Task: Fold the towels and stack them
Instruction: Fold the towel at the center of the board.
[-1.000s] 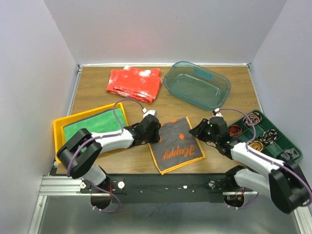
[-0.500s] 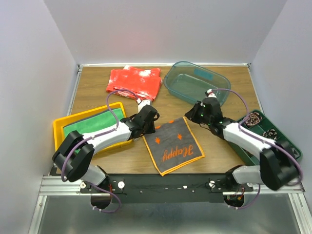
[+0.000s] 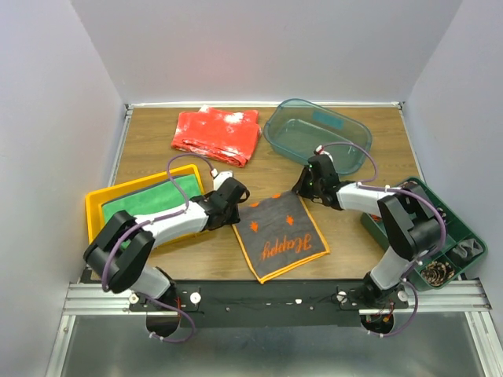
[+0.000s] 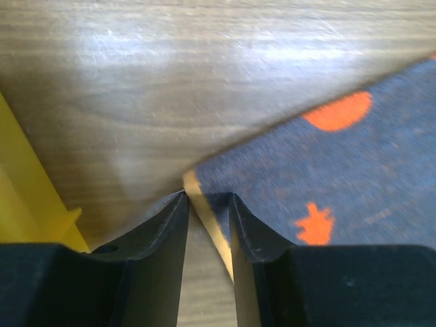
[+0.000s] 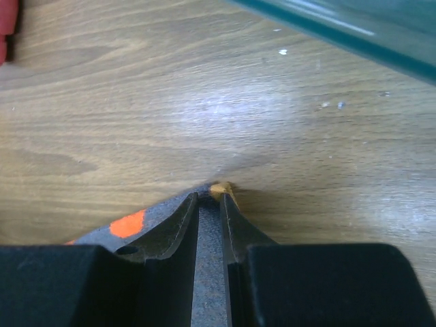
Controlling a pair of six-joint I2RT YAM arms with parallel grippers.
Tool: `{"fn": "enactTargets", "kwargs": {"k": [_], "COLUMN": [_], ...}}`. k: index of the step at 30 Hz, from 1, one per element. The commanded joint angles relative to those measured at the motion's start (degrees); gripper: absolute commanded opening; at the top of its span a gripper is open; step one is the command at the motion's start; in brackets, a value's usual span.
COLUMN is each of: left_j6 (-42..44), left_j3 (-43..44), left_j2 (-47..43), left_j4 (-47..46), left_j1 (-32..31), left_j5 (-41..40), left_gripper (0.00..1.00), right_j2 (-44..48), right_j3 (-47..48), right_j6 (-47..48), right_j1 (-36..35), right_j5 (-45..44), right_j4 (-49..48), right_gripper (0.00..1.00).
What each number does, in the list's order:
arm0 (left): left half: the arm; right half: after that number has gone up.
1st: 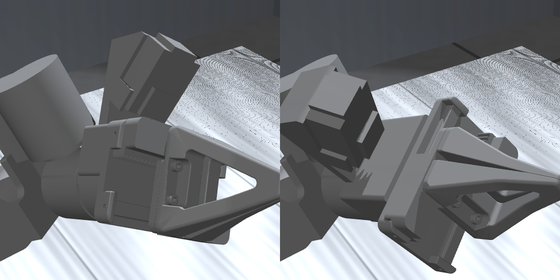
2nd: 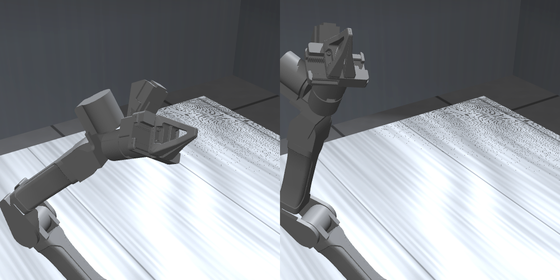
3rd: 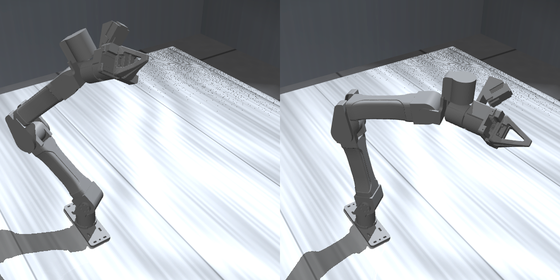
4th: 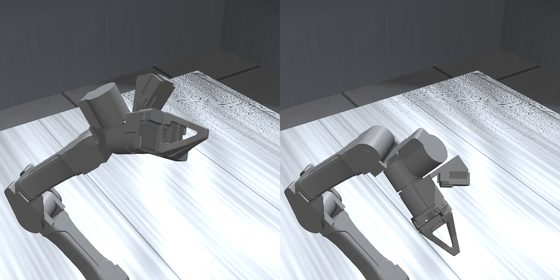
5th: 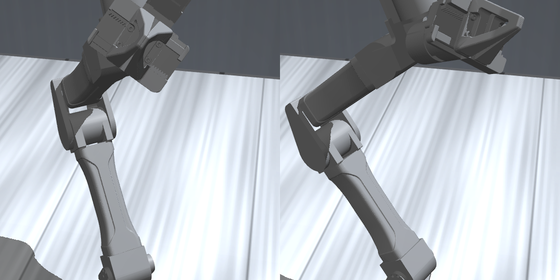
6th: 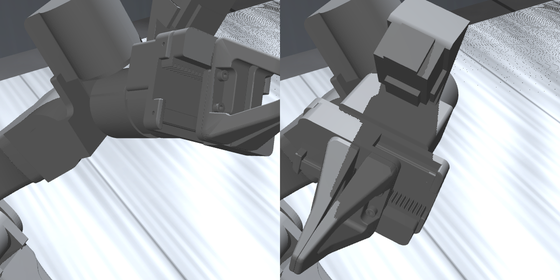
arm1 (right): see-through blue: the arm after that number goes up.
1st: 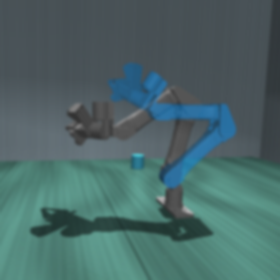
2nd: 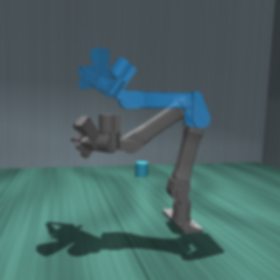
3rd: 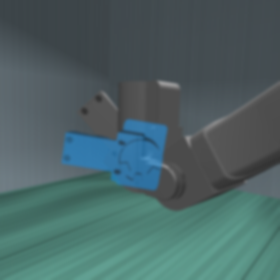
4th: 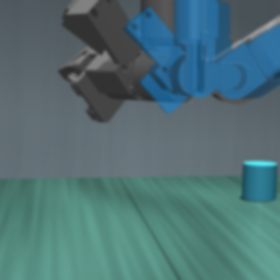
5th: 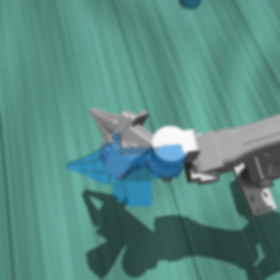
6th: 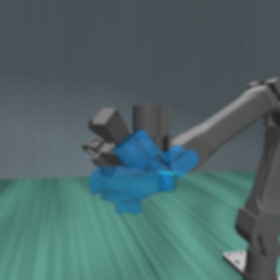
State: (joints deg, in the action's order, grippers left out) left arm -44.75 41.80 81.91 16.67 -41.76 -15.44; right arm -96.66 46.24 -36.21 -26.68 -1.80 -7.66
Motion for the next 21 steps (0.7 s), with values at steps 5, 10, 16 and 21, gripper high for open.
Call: {"fn": "enactTargets", "kwargs": {"k": [5, 10, 16, 21], "left_j6": [6.2, 7.7, 7.1, 8.7], "left_j3": [5.3, 8.3, 9.5, 10.2], "left_j2": [8.7, 10.4, 6.9, 5.8], "left_j4": [-4.7, -4.6, -2.3, 0.0], "left_j1": [3.6, 3.6, 3.6, 4.0], "left_j5": [1.2, 2.7, -0.8, -2.0], "left_gripper": [0.35, 0.33, 0.43, 0.50], "right_j2": [4.7, 11.5, 10.6, 11.1], "right_j3": [-7.5, -11.4, -6.1, -3.6], "right_j6": [-4.8, -5.3, -1.2, -0.4], "right_j1": [-0.2, -0.3, -0.3, -0.3], "right_j5": [-8.7, -10.7, -11.0, -9.8], "right_j4": [3.0, 4.8, 9.2, 11.1], "right_gripper": [0.26, 0.28, 0.38, 0.40]}}
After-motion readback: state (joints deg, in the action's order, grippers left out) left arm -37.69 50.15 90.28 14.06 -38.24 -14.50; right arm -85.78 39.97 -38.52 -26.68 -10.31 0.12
